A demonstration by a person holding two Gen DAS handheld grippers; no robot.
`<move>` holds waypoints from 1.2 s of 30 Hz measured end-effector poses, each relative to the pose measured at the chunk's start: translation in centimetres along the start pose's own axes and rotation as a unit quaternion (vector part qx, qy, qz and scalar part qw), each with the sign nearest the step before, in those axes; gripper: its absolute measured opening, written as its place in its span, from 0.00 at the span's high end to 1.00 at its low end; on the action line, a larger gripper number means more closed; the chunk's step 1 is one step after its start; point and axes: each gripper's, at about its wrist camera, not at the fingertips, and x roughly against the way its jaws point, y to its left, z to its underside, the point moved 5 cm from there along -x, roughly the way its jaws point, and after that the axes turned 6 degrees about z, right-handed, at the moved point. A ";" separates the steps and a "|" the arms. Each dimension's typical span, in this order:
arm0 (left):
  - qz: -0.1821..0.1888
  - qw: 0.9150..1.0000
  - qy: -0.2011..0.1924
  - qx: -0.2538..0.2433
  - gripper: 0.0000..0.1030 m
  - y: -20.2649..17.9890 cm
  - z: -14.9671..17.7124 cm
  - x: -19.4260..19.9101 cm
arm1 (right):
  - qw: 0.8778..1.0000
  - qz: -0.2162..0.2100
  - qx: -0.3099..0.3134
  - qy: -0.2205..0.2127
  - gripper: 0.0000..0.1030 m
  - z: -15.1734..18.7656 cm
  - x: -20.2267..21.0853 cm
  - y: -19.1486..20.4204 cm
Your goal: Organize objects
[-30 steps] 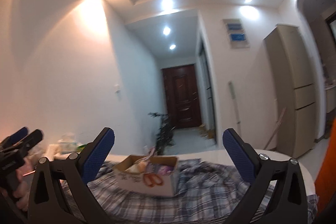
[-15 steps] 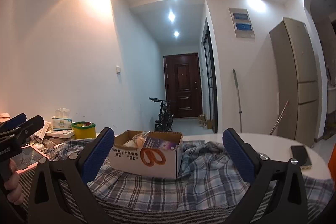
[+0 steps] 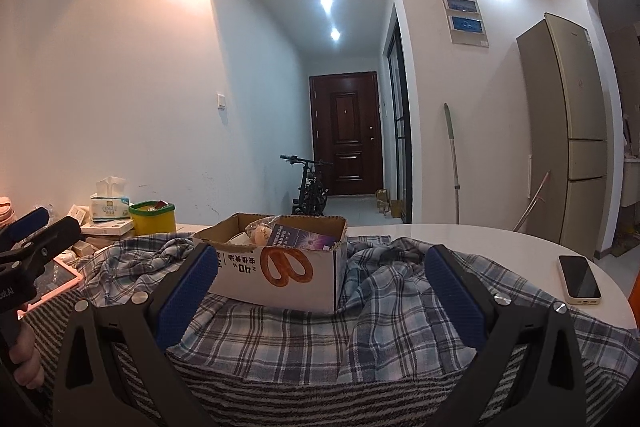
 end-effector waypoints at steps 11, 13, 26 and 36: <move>-0.059 0.997 0.015 -0.049 0.00 -1.2 0.0 -0.6 | 1.000 0.007 -0.004 0.004 0.00 -0.1 -0.1 -0.1; -0.059 0.997 0.015 -0.051 0.00 -1.2 0.0 -0.6 | 1.000 0.008 -0.007 0.005 0.00 -0.1 -0.1 -0.2; -0.063 0.997 0.011 -0.048 0.00 -1.0 0.0 -0.5 | 1.000 0.007 0.003 0.003 0.00 -0.1 -0.1 -0.1; -0.087 0.995 0.007 -0.054 0.00 -1.0 0.2 -0.3 | 1.000 0.001 0.012 -0.013 0.00 -0.2 0.7 0.6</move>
